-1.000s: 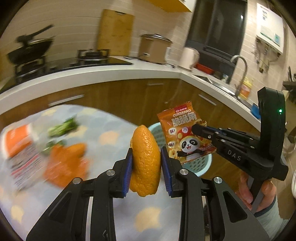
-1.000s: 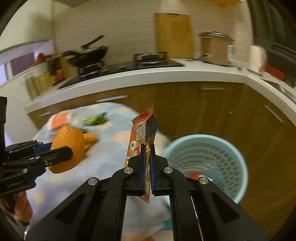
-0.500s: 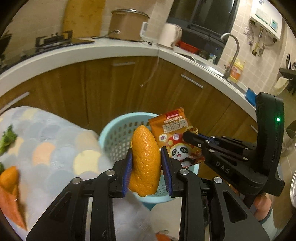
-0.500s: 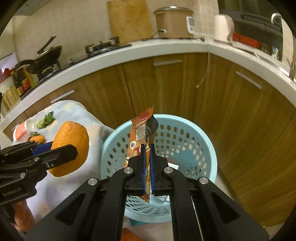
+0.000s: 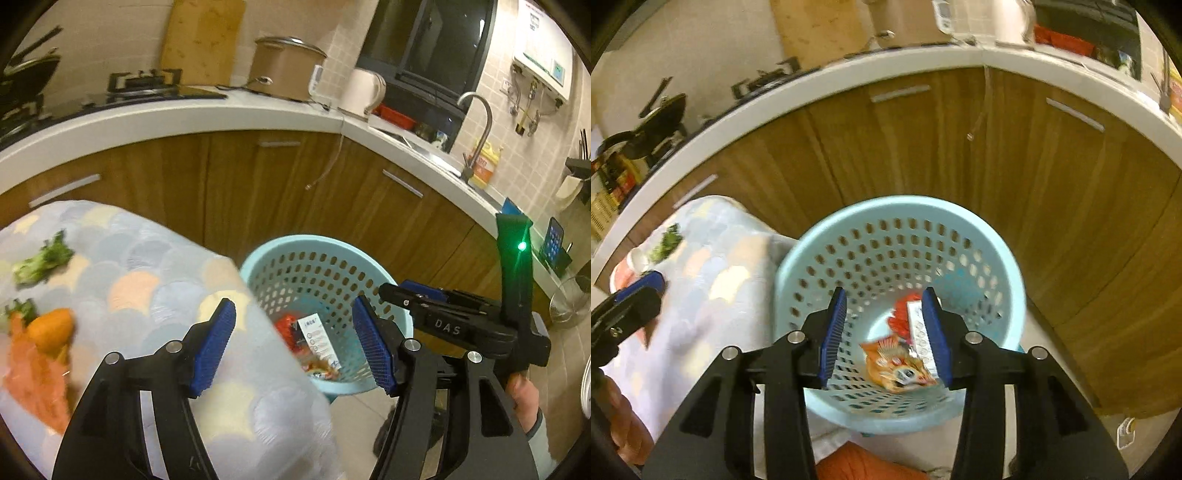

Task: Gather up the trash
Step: 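Open the right tool over the blue basket while the left tool drops the peel, then grasp the clear plastic wrapper with the left tool while the right tool grasps the orange plastic wrapper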

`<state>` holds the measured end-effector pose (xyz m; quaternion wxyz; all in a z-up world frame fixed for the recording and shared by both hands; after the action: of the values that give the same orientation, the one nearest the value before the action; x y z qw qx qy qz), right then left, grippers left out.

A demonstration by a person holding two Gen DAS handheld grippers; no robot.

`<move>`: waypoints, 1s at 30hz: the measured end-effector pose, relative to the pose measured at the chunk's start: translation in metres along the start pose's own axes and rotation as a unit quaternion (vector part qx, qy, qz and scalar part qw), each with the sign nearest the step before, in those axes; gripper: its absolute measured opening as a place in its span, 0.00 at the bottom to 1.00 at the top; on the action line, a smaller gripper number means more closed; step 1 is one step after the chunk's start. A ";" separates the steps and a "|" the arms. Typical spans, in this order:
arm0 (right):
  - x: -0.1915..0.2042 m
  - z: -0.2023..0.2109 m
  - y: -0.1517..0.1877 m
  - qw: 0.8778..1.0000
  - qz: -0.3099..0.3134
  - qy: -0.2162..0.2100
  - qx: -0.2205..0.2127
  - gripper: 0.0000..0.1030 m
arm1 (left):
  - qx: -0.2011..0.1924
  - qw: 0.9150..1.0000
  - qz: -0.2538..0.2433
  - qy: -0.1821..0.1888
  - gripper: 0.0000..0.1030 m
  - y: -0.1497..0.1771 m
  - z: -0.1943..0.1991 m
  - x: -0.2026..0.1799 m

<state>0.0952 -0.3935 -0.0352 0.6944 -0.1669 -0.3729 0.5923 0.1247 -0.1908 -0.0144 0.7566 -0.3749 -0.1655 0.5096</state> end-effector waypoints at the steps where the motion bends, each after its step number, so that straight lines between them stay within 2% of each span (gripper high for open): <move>1: 0.013 0.003 0.000 1.000 0.010 -0.008 -0.006 0.44 | -0.005 1.000 0.002 -0.004 0.61 0.002 0.006 0.005; 7: 0.089 0.011 -0.003 0.995 0.079 -0.057 -0.029 0.46 | -0.033 0.998 0.040 -0.030 0.61 0.009 0.051 0.046; 10: 0.134 0.003 -0.001 0.989 0.106 -0.095 -0.031 0.46 | -0.049 0.995 0.061 -0.055 0.62 0.014 0.076 0.076; 16: 0.204 -0.033 0.011 0.978 0.135 -0.156 -0.020 0.52 | -0.057 0.983 0.095 -0.148 0.63 0.029 0.118 0.141; 18: 0.221 -0.044 0.015 0.976 0.140 -0.166 -0.021 0.61 | -0.059 0.977 0.114 -0.172 0.67 0.034 0.130 0.166; 21: 0.243 -0.060 0.019 0.973 0.147 -0.178 -0.019 0.62 | -0.061 0.969 0.146 -0.191 0.73 0.043 0.143 0.202; 24: 0.258 -0.077 0.022 0.973 0.150 -0.176 -0.007 0.64 | -0.059 0.961 0.169 -0.210 0.84 0.053 0.151 0.231; 25: 0.261 -0.082 0.022 0.973 0.152 -0.173 -0.005 0.69 | -0.058 0.959 0.172 -0.217 0.84 0.054 0.150 0.239; 26: 0.264 -0.086 0.023 0.974 0.154 -0.168 -0.005 0.78 | -0.053 0.957 0.175 -0.225 0.85 0.056 0.148 0.248; 27: 0.266 -0.089 0.025 0.973 0.158 -0.167 -0.009 0.83 | -0.046 0.956 0.179 -0.227 0.85 0.057 0.144 0.256; 30: 0.270 -0.096 0.028 0.972 0.169 -0.162 -0.004 0.83 | -0.017 0.956 0.203 -0.210 0.85 0.061 0.123 0.280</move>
<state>0.1495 -0.1110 -0.0313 0.5140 -0.1320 -0.4496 0.7185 0.1267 0.1214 -0.0144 0.5785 -0.2979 -0.2497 0.7171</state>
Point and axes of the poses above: each gripper's, at about its wrist camera, not at the fingertips, and z roughly against the way its jaws point, x to its left, y to its underside, the point moved 2 cm from there along -z, roughly the way its jaws point, and after that the axes turned 11 degrees about -y, right-handed, at the moved point
